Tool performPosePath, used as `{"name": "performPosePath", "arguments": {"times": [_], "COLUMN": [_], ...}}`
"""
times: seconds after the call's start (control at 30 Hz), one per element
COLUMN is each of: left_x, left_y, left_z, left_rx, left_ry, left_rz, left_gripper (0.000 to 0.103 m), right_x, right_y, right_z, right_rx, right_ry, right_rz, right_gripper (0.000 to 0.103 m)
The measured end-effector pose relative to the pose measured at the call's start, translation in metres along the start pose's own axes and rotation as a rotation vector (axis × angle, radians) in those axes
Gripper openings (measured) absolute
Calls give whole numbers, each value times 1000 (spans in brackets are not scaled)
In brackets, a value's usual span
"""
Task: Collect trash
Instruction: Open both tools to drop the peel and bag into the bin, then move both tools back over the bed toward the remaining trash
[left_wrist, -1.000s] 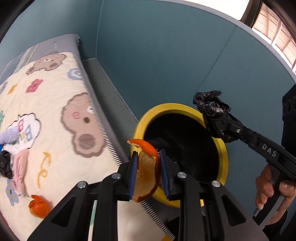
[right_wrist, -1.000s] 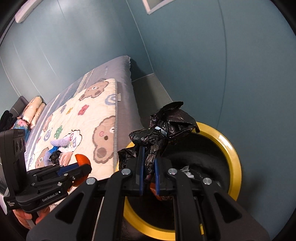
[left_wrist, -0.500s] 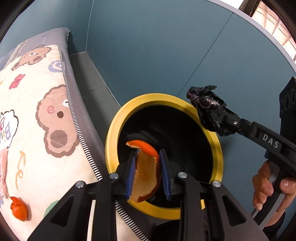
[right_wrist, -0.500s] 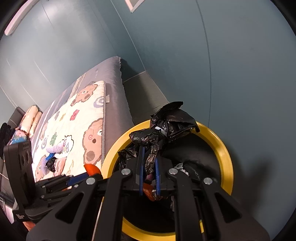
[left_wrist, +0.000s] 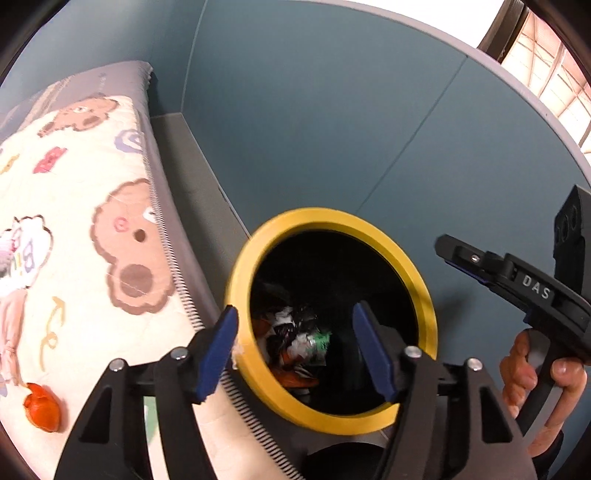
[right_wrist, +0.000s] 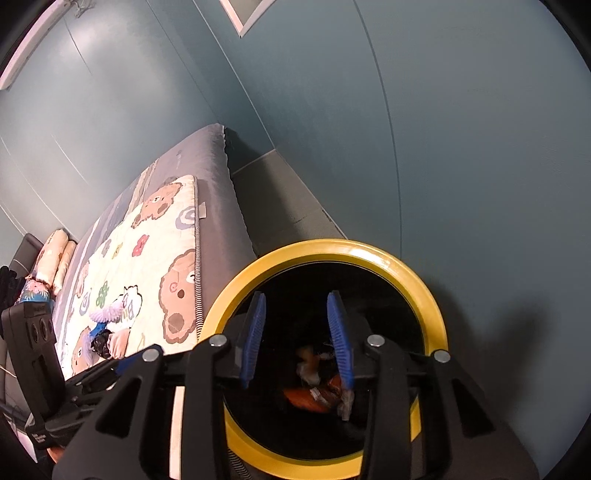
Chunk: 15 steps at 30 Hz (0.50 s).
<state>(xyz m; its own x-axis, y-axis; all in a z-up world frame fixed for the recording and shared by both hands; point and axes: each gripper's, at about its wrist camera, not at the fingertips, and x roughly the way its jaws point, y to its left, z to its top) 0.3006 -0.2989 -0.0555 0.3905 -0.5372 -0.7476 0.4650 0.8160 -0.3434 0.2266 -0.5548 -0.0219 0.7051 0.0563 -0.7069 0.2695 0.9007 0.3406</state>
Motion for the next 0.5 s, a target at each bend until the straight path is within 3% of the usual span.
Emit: {"name": "performPosePath", "arguments": {"times": [0.23,0.5], "left_x": [-28,-57], "left_y": [28,84], "left_z": [-5,-8], "left_rx": [-28,-101], "left_ry": [-49,-73], "left_rz": [73,155], "left_gripper": [77,85], "right_x": [-9,-10], "right_y": [15,52], "right_z": [-5,-15], "right_rx": [-21,-75], "right_ry": [-11,-18], "right_rz": [-1,44], "right_gripper": [59,73]}}
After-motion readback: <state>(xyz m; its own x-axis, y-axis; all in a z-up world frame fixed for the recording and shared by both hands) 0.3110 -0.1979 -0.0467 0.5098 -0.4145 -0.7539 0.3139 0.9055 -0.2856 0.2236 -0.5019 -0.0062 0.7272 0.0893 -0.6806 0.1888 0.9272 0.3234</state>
